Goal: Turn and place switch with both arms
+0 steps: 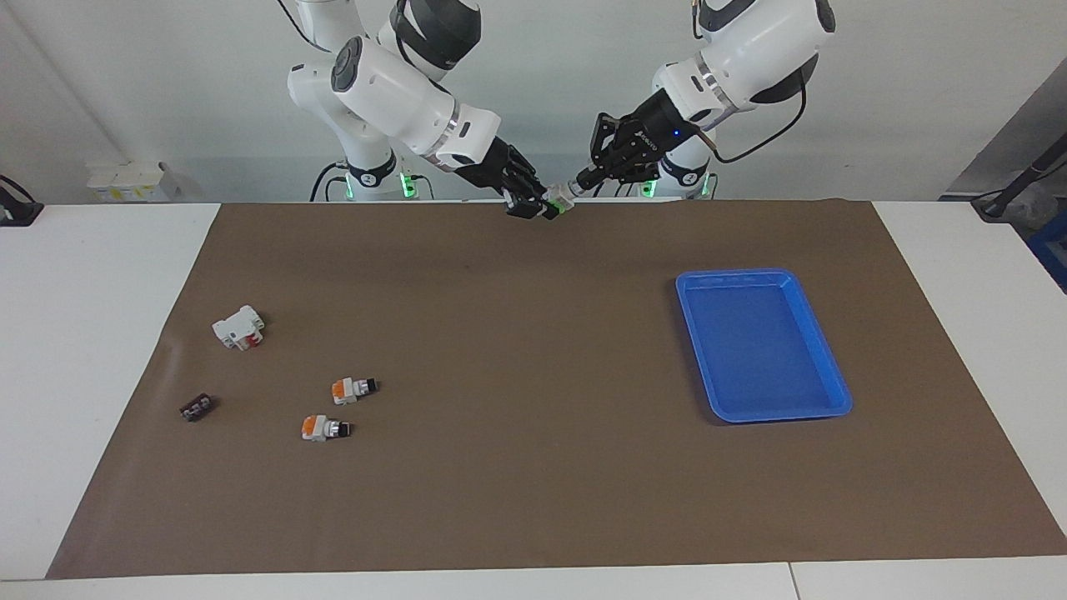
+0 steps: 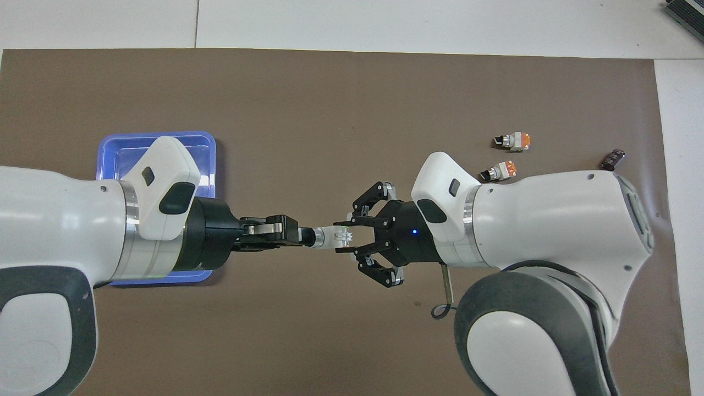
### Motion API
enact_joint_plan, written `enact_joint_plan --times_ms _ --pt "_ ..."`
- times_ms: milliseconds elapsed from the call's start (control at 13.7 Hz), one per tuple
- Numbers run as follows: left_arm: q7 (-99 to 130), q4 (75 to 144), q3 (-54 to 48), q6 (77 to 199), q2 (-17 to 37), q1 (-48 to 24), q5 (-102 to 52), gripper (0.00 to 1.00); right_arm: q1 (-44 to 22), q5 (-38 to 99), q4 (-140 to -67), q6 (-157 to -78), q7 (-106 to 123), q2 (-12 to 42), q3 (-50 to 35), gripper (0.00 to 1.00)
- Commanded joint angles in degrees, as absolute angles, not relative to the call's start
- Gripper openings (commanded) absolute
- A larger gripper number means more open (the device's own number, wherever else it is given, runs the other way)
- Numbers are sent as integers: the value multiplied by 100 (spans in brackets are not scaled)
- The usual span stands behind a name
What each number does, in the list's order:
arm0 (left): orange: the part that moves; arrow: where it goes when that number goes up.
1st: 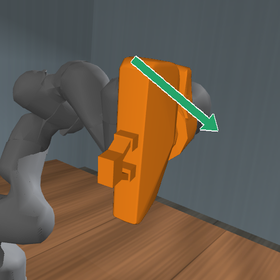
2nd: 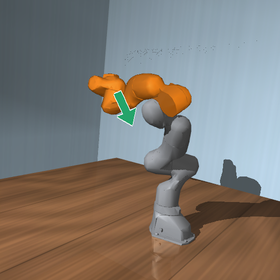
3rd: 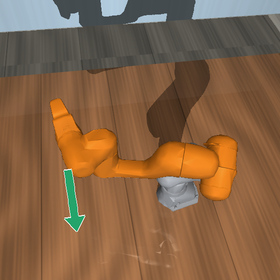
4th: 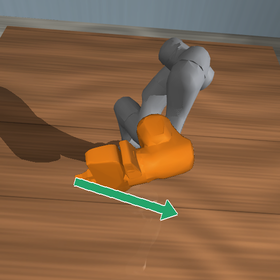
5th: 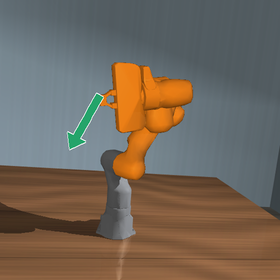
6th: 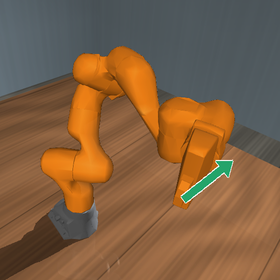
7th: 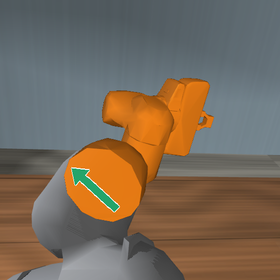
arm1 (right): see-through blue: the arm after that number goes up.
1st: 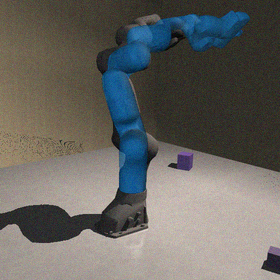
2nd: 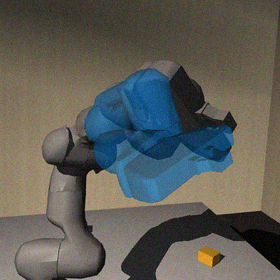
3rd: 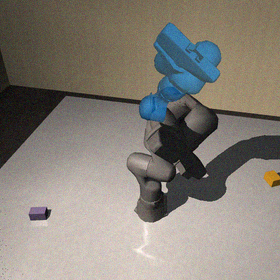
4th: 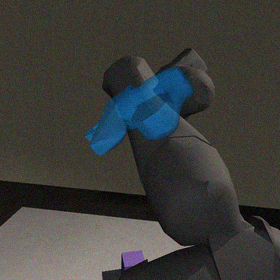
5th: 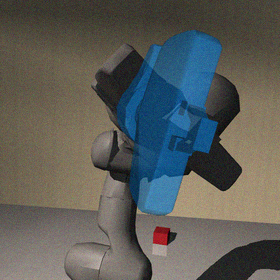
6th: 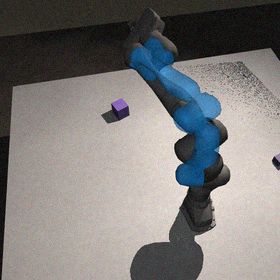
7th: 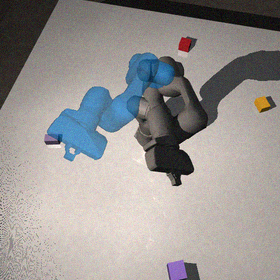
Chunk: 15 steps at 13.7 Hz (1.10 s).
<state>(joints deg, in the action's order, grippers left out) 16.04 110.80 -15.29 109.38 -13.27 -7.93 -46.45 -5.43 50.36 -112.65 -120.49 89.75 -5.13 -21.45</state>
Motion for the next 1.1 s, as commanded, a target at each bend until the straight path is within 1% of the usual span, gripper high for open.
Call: enact_joint_plan --times_ms 0,366,659,1026 --pt "3184 11241 -1670 10924 -1547 -870 -4764 0 -536 5124 -11250 -12234 8859 -519 -2206 0" --pt "6216 11276 -1977 12171 -1477 -870 -4746 0 -536 5124 -11241 -12226 8859 -519 -2206 0" --pt "7801 11320 -1969 12270 -1468 -791 -4580 0 -536 5124 -11241 -12226 8851 -519 -2206 0" --pt "8586 11338 -1960 12199 -1477 -642 -4526 0 -536 5124 -11250 -12226 8851 -519 -2206 0"
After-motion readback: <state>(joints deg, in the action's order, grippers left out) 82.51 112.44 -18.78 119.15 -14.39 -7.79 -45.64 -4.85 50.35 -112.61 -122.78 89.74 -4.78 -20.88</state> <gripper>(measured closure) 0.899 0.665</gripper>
